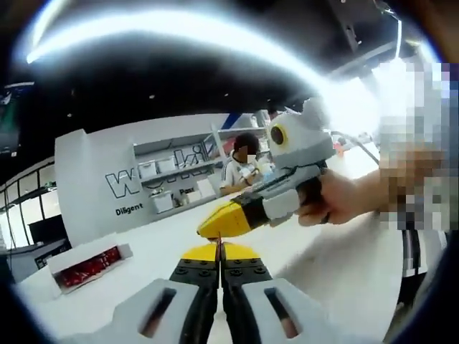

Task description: Tear open the coffee pouch, take out the coffee, and pour the coffee from the pouch into the cup

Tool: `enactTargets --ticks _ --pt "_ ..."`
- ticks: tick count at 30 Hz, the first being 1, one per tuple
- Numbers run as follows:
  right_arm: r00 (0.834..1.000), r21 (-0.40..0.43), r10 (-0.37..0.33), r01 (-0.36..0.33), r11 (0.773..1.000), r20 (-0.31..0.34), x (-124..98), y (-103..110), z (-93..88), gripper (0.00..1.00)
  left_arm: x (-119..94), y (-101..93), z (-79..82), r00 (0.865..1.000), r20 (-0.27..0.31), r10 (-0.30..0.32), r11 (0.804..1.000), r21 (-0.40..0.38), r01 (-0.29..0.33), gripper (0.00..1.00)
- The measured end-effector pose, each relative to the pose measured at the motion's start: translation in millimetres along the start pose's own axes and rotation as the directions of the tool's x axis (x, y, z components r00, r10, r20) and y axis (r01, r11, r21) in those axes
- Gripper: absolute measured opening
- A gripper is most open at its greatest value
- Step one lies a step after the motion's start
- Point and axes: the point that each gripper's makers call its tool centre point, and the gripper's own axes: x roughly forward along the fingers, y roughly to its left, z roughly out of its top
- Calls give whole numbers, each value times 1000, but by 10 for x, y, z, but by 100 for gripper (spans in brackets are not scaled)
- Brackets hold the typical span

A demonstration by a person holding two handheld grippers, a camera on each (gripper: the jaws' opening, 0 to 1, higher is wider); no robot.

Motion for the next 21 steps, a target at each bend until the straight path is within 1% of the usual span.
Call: enactTargets --ticks 1,2,3,4,5,6,7,8,10,11,12,14,16,17,18,19,20,21 --pt "998 33 39 -40 999 39 -10 68 64 0 11 10 11 1000 2 -5 1000 -7 5 3" --pt "998 47 47 -49 998 41 -36 56 76 0 -6 78 72 999 35 32 999 0 -32 3" --pt "997 63 49 -53 997 66 -45 48 116 0 -23 49 93 998 54 12 1000 7 -13 4" --pt "991 103 95 -105 989 95 -55 90 157 0 -27 45 84 999 47 7 1000 -1 -7 4" --pt "992 111 87 -97 989 86 -57 60 142 0 -24 36 89 999 50 5 1000 0 -5 4" --pt "989 130 101 -114 985 108 -60 67 163 0 -25 41 138 997 76 9 998 62 -14 4" --pt "986 141 128 -143 980 108 -63 98 160 0 -25 34 148 997 82 9 997 81 -16 4" --pt "986 137 120 -135 981 112 -70 78 163 0 -26 -6 158 996 91 -4 995 99 -5 5" --pt "970 162 191 -215 963 151 -80 194 224 0 -43 -18 187 995 101 -4 995 99 -6 6" --pt "972 169 180 -204 964 150 -76 171 224 0 -53 -18 204 994 113 -7 995 99 -4 6" --pt "967 176 200 -227 958 160 -79 204 236 0 -63 -13 212 993 119 -10 996 92 -1 6" --pt "970 181 192 -219 959 152 -69 184 216 0 -60 2 210 993 119 -12 997 83 2 4" --pt "972 181 181 -206 962 146 -67 163 206 0 -65 2 207 994 113 -3 996 88 -7 4" --pt "973 194 179 -205 959 144 -58 140 198 0 -74 -11 215 993 115 -2 996 92 -9 3" --pt "977 206 167 -192 960 134 -45 112 179 0 -75 -27 216 994 110 0 995 96 -10 3" --pt "985 213 144 -162 964 98 -28 64 112 0 -74 -35 206 995 101 2 995 95 -11 3" --pt "986 211 143 -158 965 84 -5 64 91 0 -62 -25 205 995 100 12 994 103 -22 2" --pt "987 205 133 -149 967 89 4 60 105 0 -51 -23 183 996 91 12 994 104 -21 2"
